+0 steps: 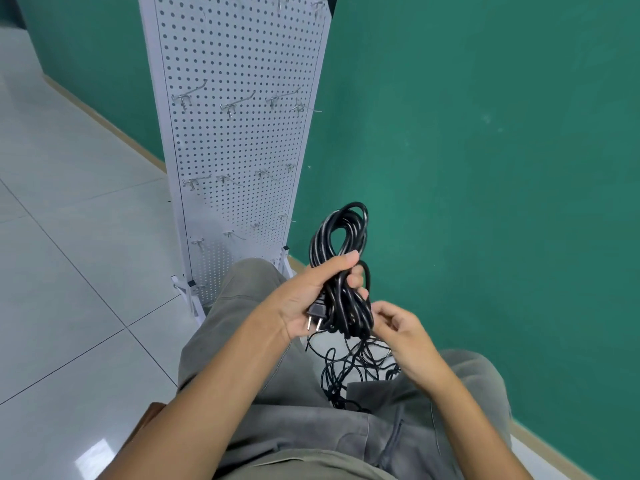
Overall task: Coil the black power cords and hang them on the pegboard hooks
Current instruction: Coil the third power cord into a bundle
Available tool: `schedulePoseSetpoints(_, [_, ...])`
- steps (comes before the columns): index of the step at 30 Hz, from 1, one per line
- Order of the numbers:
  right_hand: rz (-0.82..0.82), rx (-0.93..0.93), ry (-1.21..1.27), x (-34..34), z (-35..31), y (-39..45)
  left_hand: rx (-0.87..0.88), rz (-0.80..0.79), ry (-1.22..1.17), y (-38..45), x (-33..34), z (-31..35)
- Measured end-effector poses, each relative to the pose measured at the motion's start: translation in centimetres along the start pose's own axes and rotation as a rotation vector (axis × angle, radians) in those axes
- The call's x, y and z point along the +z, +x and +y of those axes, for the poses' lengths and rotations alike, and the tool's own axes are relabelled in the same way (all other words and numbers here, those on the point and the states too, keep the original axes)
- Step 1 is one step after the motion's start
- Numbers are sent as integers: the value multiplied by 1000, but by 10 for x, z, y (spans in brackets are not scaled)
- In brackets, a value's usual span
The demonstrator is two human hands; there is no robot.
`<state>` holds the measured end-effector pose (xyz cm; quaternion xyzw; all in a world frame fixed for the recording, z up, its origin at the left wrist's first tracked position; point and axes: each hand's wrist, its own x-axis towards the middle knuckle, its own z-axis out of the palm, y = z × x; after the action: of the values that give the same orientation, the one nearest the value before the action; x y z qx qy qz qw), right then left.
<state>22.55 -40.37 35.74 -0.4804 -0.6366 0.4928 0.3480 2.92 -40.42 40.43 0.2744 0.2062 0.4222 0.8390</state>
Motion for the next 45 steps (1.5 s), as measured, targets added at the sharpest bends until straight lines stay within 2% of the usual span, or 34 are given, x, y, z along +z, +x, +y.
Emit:
schedulePoseSetpoints(3, [118, 1, 83, 2, 2, -2, 33, 138, 56, -4, -1, 7])
schedulePoseSetpoints(8, [266, -58, 231, -3, -22, -8, 186, 396, 370, -5, -12, 20])
schedulePoseSetpoints(11, [290, -121, 247, -5, -47, -12, 226, 448, 551, -6, -20, 24])
schedulePoseSetpoints(14, [299, -183, 235, -4, -71, -13, 177, 441, 659, -3, -21, 19])
schedulePoseSetpoints(24, [153, -302, 63, 4, -105, -15, 94, 427, 554, 3, -10, 7])
schedulePoseSetpoints(28, [346, -330, -62, 0, -111, 0, 78, 336, 610, 3, -3, 0])
schedulePoseSetpoints(30, [425, -295, -33, 0, -118, 5, 82, 252, 668, 1, 4, -3])
schedulePoseSetpoints(32, [428, -213, 128, 1, -123, 8, 131, 210, 727, 2, 11, -6])
schedulePoseSetpoints(36, [425, -66, 362, 7, -129, 8, 250, 245, 797, 3, 18, -10])
schedulePoseSetpoints(40, [395, -28, 553, 18, -134, 4, 302, 232, 815, 2, 20, -8])
schedulePoseSetpoints(43, [321, -37, 564, 28, -130, 3, 341, 231, 695, 1, 23, -10])
schedulePoseSetpoints(45, [279, -41, 471, 31, -123, 4, 338, 236, 628, 1, 24, -11])
